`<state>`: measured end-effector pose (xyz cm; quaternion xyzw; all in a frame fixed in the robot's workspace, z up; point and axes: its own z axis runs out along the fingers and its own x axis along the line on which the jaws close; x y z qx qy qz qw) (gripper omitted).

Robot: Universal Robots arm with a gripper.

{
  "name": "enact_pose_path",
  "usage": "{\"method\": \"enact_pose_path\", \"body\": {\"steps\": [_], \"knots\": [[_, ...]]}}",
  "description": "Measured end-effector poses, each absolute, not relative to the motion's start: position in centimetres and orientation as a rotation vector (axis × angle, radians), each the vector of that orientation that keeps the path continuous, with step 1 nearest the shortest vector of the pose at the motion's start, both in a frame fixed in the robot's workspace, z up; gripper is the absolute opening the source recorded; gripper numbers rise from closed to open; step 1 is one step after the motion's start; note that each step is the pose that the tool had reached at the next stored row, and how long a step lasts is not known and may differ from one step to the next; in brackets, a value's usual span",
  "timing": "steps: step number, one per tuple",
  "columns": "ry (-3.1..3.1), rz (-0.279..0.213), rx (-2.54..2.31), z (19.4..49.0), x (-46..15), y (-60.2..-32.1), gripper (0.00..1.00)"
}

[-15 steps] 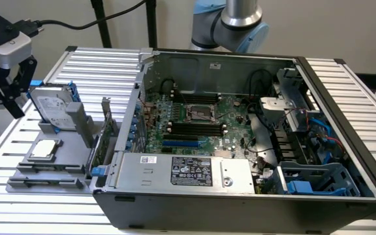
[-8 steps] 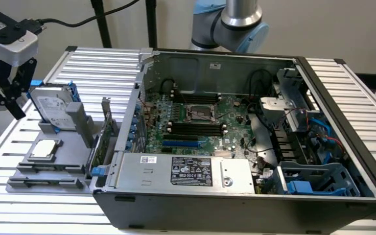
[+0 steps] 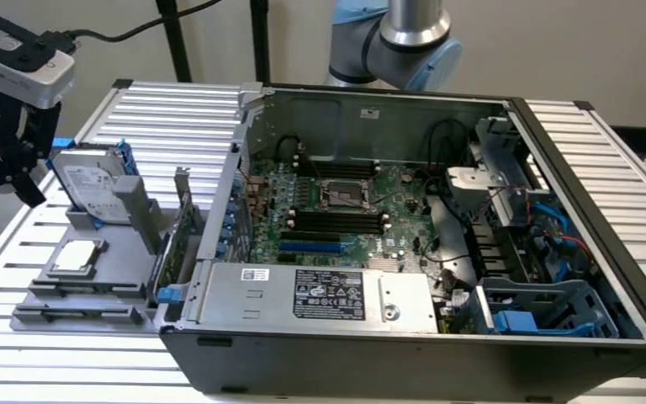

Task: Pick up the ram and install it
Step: 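Pick up the ram and move it above insertion slot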

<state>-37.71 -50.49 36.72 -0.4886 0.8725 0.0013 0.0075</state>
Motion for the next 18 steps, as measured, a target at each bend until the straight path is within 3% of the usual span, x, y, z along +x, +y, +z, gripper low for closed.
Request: {"method": "enact_pose_path", "body": {"steps": [18], "knots": [[2.451, 0.013, -1.958, 36.00, -37.71, -50.49, 0.11]]}}
